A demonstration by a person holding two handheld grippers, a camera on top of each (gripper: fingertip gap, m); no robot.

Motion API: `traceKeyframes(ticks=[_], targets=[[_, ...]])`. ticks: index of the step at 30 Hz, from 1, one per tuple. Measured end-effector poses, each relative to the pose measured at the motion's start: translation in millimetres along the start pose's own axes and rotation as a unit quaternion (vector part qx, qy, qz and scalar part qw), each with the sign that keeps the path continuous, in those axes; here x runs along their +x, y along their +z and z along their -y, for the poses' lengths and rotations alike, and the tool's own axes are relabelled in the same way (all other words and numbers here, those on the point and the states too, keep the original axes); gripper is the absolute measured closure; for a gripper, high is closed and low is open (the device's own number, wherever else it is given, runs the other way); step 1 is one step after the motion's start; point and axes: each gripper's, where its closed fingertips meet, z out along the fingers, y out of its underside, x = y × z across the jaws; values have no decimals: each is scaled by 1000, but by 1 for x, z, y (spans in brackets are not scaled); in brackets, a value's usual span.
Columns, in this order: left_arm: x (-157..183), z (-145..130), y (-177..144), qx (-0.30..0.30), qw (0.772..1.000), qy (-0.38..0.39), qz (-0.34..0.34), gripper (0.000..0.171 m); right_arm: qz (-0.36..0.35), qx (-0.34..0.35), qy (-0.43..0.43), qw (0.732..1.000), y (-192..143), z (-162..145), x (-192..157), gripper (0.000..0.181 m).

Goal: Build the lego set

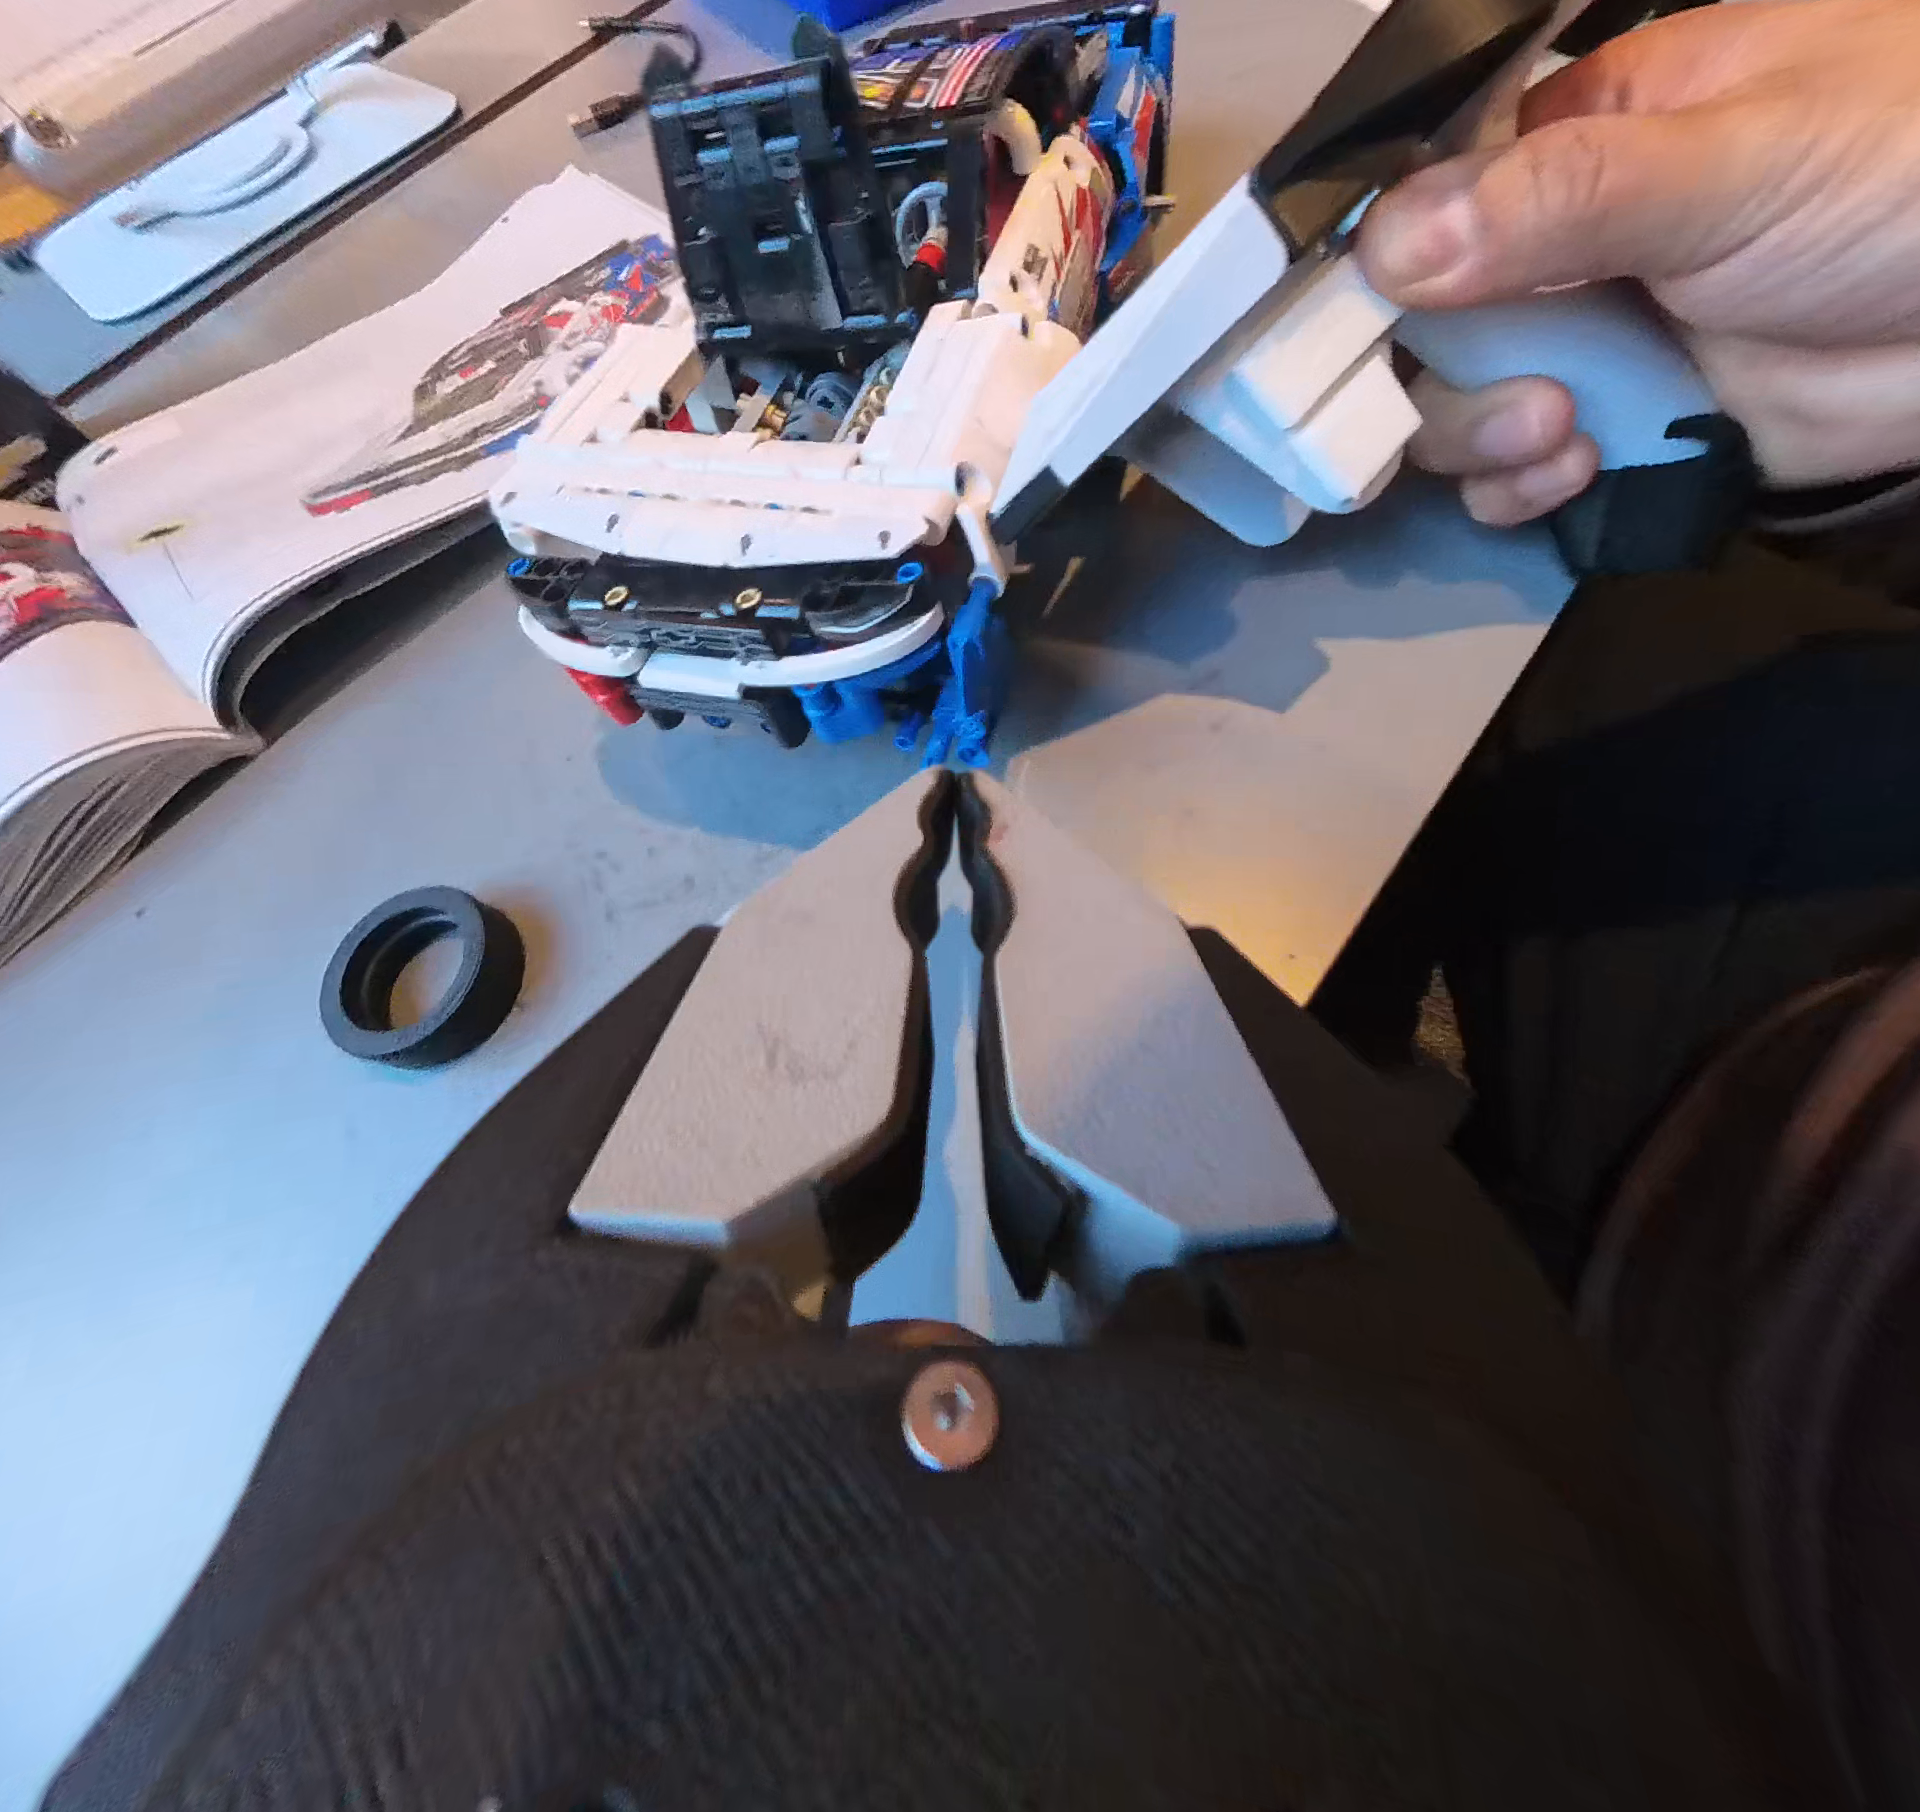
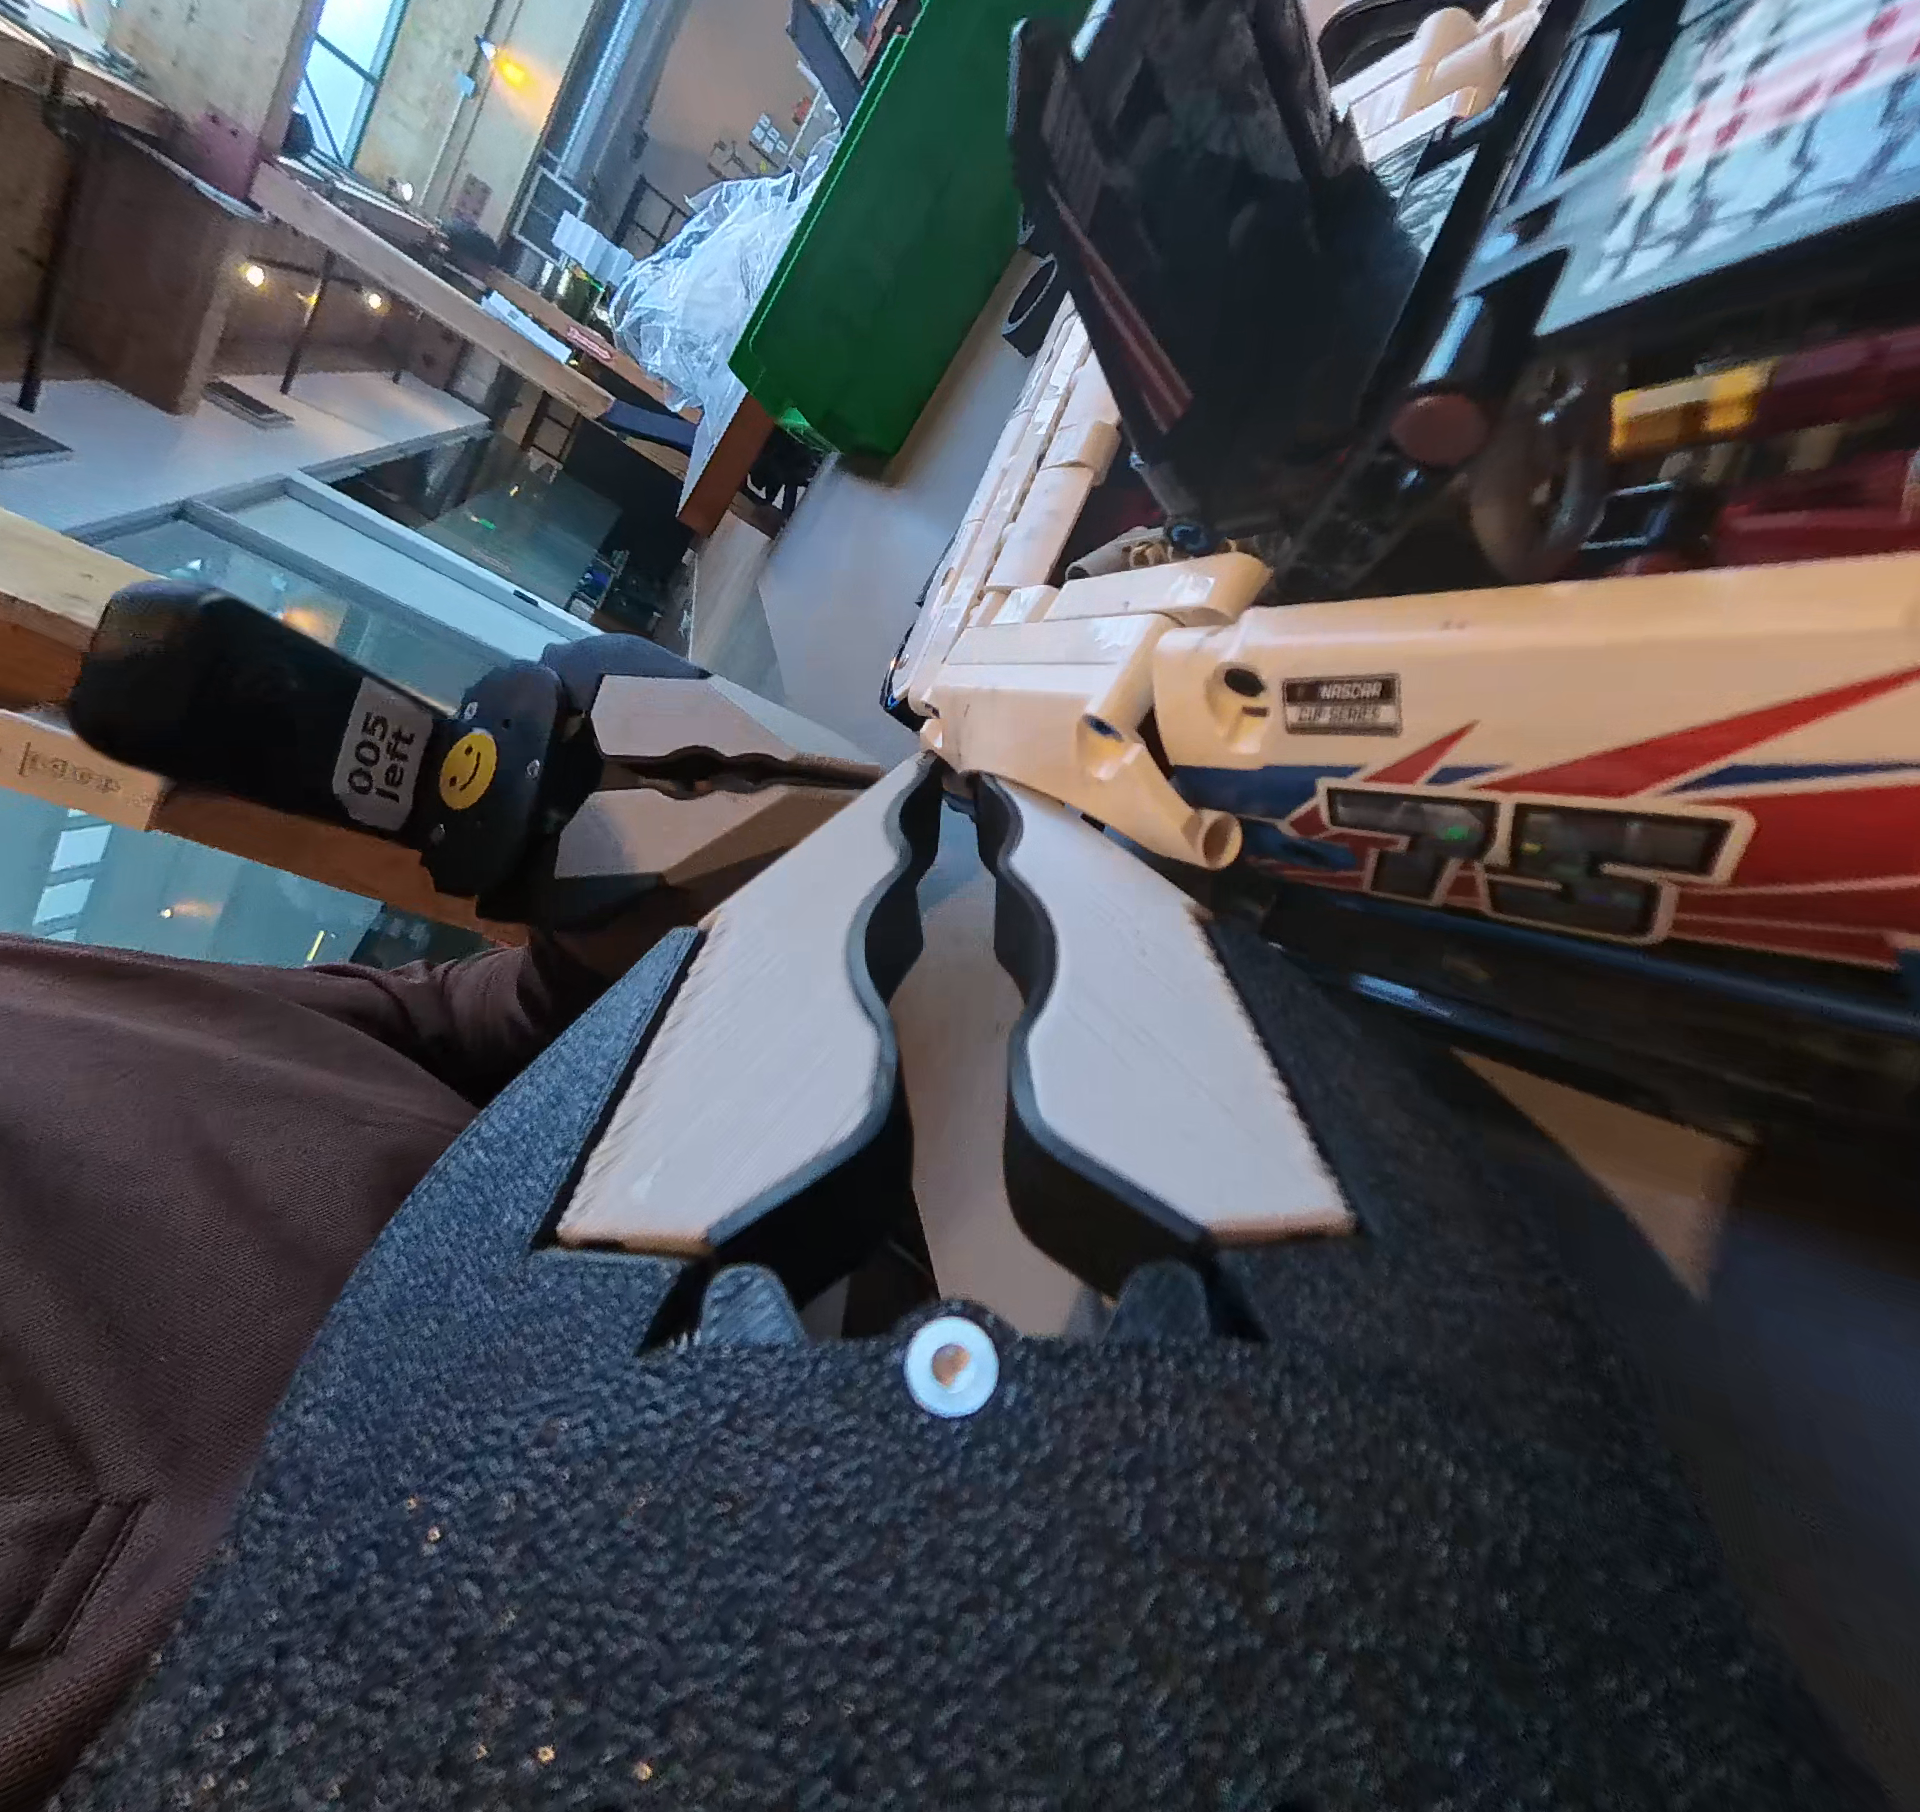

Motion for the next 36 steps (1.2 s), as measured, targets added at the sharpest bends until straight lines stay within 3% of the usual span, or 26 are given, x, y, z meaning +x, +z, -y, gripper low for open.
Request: traceKeyframes(ticks=[7,11,17,22,27,30,33,36], targets=[[-3,14,11,27,994,-83,-68,171,3,-2,-3,1000,1,0,0,175],[1,22,22,31,993,-81,-83,171,0,1,-1,1000,-1,3,3,176],[-7,18,4,43,992,-88,-80,171,9,-6,3,1000,0,0,1,176],[-1,7,11,19,987,-105,-123,168,9,-6,4,1000,1,0,2,176],[-11,7,5,20,989,-96,-113,171,9,-6,4,1000,1,0,2,176],[-11,11,4,24,989,-92,-114,171,10,-6,4,1000,1,0,2,176],[2,20,24,30,990,-79,-117,171,3,-2,0,1000,0,1,3,176],[1,28,18,43,989,-84,-113,171,11,-3,9,1000,-1,1,3,176]])
